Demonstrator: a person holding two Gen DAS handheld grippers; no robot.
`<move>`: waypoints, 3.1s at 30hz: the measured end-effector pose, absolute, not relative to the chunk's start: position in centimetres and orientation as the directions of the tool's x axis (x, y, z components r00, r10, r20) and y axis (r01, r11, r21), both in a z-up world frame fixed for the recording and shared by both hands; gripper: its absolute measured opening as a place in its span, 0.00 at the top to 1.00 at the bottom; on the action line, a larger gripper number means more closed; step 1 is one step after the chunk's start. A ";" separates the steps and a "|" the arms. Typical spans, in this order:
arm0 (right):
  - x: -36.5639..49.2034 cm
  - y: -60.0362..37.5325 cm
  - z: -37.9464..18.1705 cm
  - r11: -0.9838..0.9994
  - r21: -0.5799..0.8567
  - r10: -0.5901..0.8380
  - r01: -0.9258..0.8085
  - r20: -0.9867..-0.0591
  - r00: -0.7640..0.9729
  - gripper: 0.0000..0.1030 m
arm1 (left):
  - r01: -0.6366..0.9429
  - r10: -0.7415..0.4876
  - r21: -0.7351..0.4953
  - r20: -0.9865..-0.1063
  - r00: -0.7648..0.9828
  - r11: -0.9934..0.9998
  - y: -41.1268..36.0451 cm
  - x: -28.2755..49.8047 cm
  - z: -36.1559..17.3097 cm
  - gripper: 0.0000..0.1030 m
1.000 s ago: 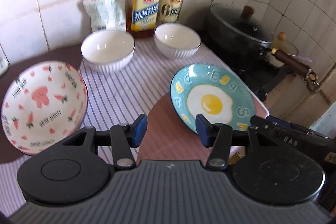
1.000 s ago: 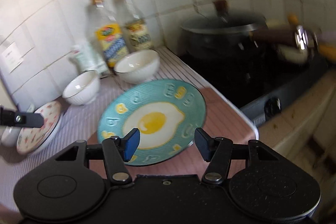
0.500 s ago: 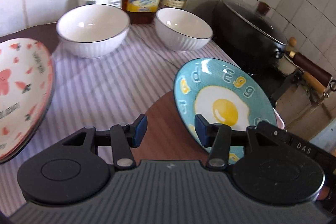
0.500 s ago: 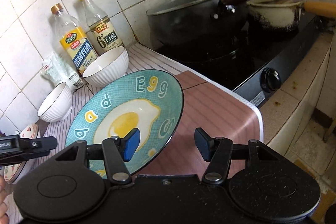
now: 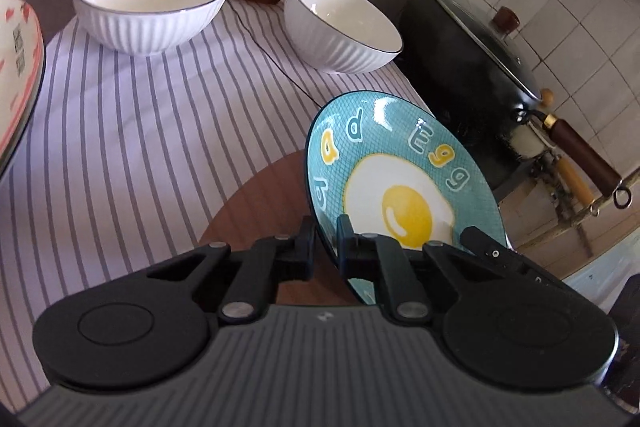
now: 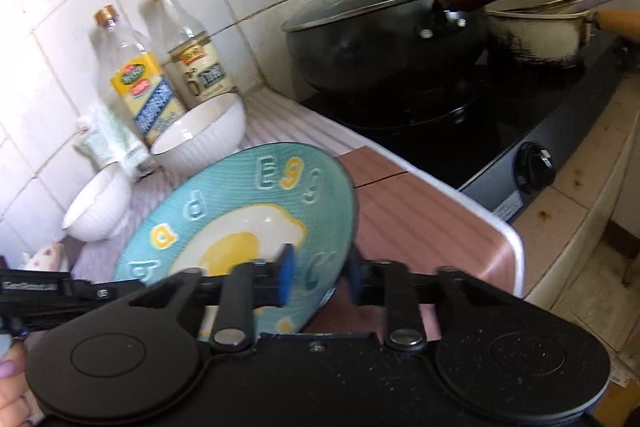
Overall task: Organize plates and bowls
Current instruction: 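Grasp the rim of the teal egg plate with the right gripper, then carry the egg plate and lower it onto the bunny plate stack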
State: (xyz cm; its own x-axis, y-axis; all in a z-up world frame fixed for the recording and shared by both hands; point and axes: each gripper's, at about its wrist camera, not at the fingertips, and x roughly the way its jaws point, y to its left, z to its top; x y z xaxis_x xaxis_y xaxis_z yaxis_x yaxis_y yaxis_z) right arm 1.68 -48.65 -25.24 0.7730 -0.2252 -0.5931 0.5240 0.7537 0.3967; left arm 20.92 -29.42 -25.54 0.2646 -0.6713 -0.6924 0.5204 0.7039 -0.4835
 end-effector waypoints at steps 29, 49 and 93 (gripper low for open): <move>1.3 -41.5 -19.8 0.772 0.513 -0.039 0.376 -0.552 0.833 0.82 | 0.455 -0.568 -0.391 -0.737 0.366 0.800 -17.5 18.4 -17.1 0.88; 9.1 -31.2 -12.8 0.823 0.556 0.207 0.119 -0.487 0.848 0.81 | 0.245 -0.471 -0.406 -0.695 0.544 0.881 -2.5 19.9 -10.4 0.87; 22.1 -24.7 -19.9 0.897 0.413 0.220 0.156 -0.725 0.653 0.80 | 0.094 -0.354 -0.351 -0.816 0.457 0.932 0.0 29.0 -17.9 0.85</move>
